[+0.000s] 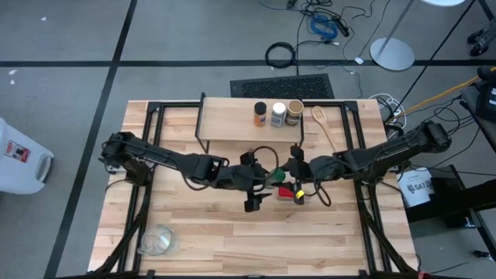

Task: Shelf spices
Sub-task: Put the green seasoning bottle on the shelf

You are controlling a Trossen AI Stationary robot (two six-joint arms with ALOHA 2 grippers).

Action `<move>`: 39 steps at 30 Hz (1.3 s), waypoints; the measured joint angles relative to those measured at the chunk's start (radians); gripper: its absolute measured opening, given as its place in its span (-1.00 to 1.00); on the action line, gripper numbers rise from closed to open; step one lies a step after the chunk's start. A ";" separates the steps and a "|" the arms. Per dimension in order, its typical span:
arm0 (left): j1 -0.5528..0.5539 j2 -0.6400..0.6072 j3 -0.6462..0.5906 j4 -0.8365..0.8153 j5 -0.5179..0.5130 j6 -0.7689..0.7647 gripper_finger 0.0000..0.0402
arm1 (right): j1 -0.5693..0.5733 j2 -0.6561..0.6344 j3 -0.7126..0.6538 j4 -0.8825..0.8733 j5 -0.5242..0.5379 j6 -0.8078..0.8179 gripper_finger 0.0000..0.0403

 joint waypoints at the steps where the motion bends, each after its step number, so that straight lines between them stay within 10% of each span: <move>1: 0.007 0.002 0.000 -0.004 0.001 -0.003 0.77 | 0.000 0.001 0.000 -0.003 0.000 0.000 -0.09; 39: 0.064 0.045 0.000 0.014 0.056 0.057 0.33 | 0.000 0.003 0.000 0.007 -0.020 0.000 -0.09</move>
